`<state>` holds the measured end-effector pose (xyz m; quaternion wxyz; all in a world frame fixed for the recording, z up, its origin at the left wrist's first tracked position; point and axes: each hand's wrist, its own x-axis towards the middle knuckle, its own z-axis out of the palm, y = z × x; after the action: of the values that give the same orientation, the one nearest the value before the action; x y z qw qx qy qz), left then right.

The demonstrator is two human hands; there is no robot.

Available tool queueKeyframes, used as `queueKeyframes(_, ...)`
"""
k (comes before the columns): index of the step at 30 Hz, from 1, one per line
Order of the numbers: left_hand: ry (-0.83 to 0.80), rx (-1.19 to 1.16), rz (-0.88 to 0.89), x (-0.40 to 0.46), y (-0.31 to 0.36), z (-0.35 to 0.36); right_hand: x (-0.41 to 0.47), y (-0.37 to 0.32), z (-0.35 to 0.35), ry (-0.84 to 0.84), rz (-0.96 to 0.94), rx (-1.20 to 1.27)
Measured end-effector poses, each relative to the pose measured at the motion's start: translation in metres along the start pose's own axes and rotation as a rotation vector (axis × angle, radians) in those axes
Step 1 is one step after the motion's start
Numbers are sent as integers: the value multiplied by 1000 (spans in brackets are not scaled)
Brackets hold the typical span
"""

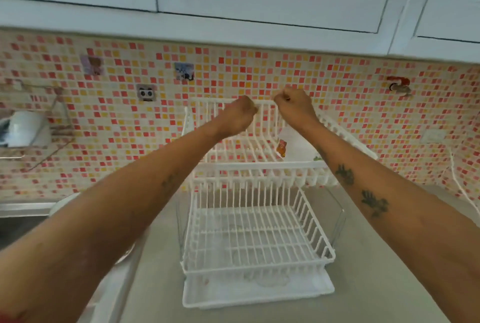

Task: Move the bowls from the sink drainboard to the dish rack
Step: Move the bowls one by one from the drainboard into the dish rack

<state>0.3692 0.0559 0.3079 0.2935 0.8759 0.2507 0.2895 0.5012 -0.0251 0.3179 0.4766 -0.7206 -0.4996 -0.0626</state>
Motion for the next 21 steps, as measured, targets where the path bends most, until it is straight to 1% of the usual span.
queueKeyframes(2,161,-68,-3,-16,-17,-36,0,-33,28,-33,-35,98)
queueKeyframes(3,211,-91,-28,-25,-28,-54,0,-50,45,-57,-50,143)
queueKeyframes(7,383,-194,-193,-71,-85,-132,-10,-121,118,-171,-150,288)
queueKeyframes(12,589,-265,-447,-154,-166,-212,-47,-204,213,-421,-175,400)
queueKeyframes(15,648,-268,-599,-210,-202,-243,-73,-232,275,-577,-125,423)
queueKeyframes(17,699,-296,-692,-250,-226,-258,-97,-245,318,-688,-51,450)
queueKeyframes(21,799,-387,-872,-323,-272,-269,-150,-242,397,-901,110,397)
